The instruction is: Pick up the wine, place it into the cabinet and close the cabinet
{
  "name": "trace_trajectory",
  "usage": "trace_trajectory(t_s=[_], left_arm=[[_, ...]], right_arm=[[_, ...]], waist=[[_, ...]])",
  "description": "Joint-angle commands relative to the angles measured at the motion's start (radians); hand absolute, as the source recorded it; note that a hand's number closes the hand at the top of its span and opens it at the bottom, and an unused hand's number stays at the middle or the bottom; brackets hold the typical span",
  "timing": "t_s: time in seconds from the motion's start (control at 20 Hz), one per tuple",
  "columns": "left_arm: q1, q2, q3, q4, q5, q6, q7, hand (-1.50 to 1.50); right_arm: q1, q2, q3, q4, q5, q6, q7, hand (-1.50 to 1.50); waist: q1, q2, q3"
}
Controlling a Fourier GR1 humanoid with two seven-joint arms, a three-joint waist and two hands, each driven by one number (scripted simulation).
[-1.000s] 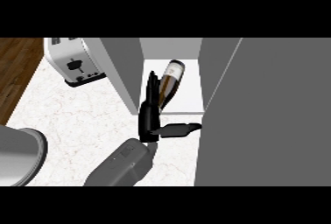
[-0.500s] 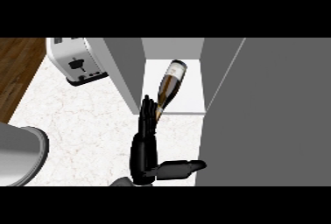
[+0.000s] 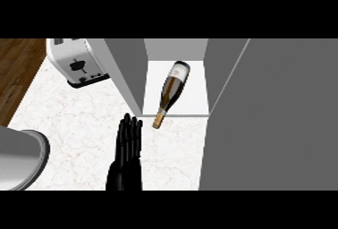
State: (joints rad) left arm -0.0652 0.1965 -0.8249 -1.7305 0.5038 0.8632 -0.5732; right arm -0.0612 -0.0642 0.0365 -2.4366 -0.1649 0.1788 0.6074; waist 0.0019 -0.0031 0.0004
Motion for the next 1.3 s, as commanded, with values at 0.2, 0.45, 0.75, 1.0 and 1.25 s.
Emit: trace_trajectory(t_s=[0.2, 0.45, 0.75, 1.0, 1.25], left_arm=[[0.131, 0.135, -0.039, -0.145, -0.019, -0.088, 0.002, -1.5], [0.249, 0.264, -0.023, -0.284, -0.009, -0.171, -0.021, -1.5], [0.277, 0.317, 0.08, -0.26, 0.038, -0.267, -0.042, -1.5], [0.366, 0.461, 0.276, -0.356, 0.172, -0.392, -0.053, -1.5], [0.381, 0.462, 0.347, -0.395, 0.201, -0.389, -0.033, -1.5]], right_arm=[[0.029, -0.007, 0.066, -0.088, -0.136, 0.043, 0.112, 1.5], [0.066, 0.001, 0.107, -0.08, -0.068, 0.08, 0.052, 1.5], [0.116, 0.017, 0.165, -0.068, -0.154, 0.096, 0.103, 1.5], [0.203, 0.039, 0.229, -0.095, -0.183, 0.1, 0.127, 1.5], [0.215, 0.041, 0.412, -0.158, -0.129, 0.114, 0.179, 1.5]], waist=[[-0.002, 0.0, 0.0], [0.002, 0.0, -0.001], [-0.001, 0.001, -0.001], [0.004, -0.001, -0.001], [0.0, -0.002, -0.001]])
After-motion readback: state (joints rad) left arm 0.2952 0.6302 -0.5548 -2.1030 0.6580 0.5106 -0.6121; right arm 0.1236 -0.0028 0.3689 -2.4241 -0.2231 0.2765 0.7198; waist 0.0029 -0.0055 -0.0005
